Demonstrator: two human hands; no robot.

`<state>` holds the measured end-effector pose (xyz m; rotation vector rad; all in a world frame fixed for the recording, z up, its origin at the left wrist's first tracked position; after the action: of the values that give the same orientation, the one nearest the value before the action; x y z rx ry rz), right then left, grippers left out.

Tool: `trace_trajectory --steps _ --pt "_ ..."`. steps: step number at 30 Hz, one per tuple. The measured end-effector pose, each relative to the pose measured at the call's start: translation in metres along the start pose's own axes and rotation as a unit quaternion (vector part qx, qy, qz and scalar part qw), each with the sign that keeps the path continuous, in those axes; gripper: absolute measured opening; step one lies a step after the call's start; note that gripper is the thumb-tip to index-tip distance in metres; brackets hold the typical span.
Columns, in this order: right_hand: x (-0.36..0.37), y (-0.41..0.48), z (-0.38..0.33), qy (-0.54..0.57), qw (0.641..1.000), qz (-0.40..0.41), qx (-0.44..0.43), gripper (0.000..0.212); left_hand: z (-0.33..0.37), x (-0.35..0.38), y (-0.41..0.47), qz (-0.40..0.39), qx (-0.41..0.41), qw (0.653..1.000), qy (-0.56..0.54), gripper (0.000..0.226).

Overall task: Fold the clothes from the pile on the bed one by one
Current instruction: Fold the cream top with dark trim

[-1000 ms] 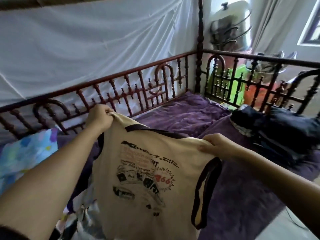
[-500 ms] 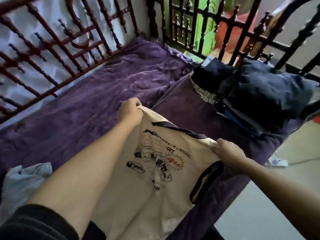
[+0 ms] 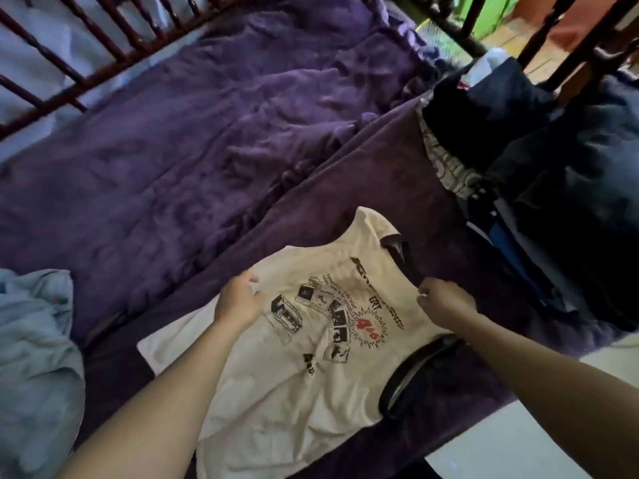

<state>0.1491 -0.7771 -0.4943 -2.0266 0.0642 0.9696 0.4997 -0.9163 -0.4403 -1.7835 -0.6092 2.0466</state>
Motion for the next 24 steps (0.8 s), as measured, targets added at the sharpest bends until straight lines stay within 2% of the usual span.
trace_trajectory --steps 3,5,8,11,13,16,17,19,21,24 --pt "0.014 0.025 -0.058 -0.004 0.995 0.016 -0.099 0.025 -0.071 0.03 -0.003 -0.052 -0.075 0.996 0.016 0.027" --pt "0.017 0.043 -0.096 -0.005 0.983 0.062 -0.17 0.026 -0.111 0.044 0.001 -0.059 -0.121 0.99 0.03 0.029" --pt "0.022 0.071 -0.149 -0.042 0.954 0.118 -0.271 0.026 -0.162 0.058 0.02 -0.016 -0.171 0.984 0.046 0.034" --pt "0.05 0.092 -0.193 -0.038 0.93 0.094 -0.354 0.023 -0.203 0.069 0.046 0.046 -0.22 0.973 0.058 0.037" --pt "0.08 0.1 -0.216 -0.01 0.929 0.061 -0.364 0.027 -0.229 0.077 0.059 0.068 -0.306 0.95 0.019 0.041" --pt "0.124 0.114 -0.237 -0.013 0.958 0.033 -0.286 0.05 -0.257 0.088 0.066 0.08 -0.414 0.904 -0.063 0.062" --pt "0.135 0.116 -0.239 -0.015 0.963 0.031 -0.266 0.049 -0.263 0.089 0.067 0.094 -0.432 0.892 -0.09 0.065" --pt "0.146 0.115 -0.238 -0.013 0.965 0.04 -0.26 0.036 -0.272 0.087 0.067 0.134 -0.427 0.881 -0.157 0.047" --pt "0.144 0.11 -0.234 -0.009 0.96 0.051 -0.276 0.027 -0.277 0.077 0.067 0.175 -0.367 0.89 -0.208 0.024" --pt "0.121 0.108 -0.243 -0.004 0.95 0.101 -0.296 0.029 -0.289 0.047 0.071 0.247 -0.292 0.899 -0.215 0.022"
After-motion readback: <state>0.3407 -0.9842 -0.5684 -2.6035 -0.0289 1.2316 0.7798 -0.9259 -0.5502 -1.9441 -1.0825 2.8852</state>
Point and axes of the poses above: each hand's wrist, its own y-axis towards the middle knuckle, its own x-axis out of the palm, z = x × y, the point moved 3 cm from there along y, towards the middle knuckle, and after that the axes turned 14 degrees about y, right-handed, at the moved point
